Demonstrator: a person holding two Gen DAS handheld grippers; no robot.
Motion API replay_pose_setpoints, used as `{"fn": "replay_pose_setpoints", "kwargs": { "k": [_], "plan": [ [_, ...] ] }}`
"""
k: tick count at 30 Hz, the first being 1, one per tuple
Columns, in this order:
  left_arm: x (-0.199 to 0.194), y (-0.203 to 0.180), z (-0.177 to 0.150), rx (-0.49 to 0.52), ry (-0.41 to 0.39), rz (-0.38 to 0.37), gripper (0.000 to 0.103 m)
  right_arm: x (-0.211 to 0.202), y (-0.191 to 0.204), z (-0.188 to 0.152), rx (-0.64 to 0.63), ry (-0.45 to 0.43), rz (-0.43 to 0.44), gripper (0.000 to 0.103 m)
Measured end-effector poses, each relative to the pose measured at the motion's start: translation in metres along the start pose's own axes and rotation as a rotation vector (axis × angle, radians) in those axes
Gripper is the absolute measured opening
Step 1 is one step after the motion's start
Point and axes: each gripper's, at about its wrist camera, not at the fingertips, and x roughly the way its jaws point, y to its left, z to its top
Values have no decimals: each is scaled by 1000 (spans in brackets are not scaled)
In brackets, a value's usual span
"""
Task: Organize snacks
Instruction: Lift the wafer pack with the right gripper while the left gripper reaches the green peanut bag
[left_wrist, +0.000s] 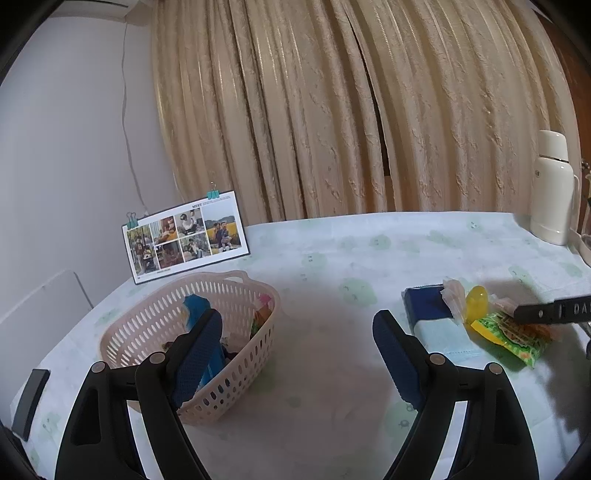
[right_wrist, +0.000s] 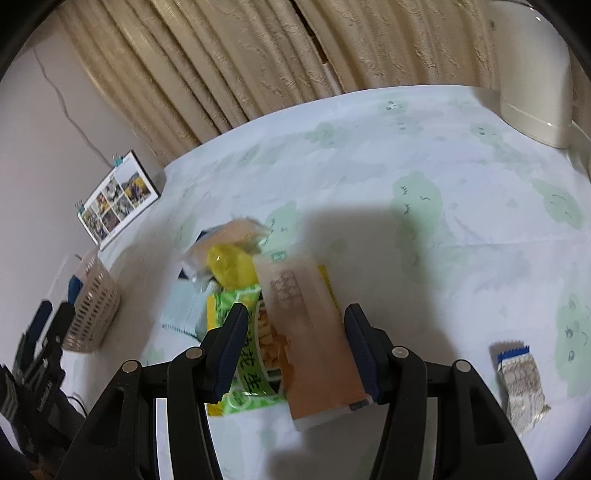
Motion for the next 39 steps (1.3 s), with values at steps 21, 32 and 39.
{"fn": "replay_pose_setpoints", "kwargs": {
  "k": [21,32,39],
  "plan": [
    [10,2,-4,-26,54,-29,84,-3,23,-19,-127,24,-70,37],
    [19,-5,-9,-10,117,-87,84,-21,29,-49,-89,41,80,34],
    [26,-7,-10,-30,166,-143,84,-28,13,-47,3,-20,-11,34]
  ]
}}
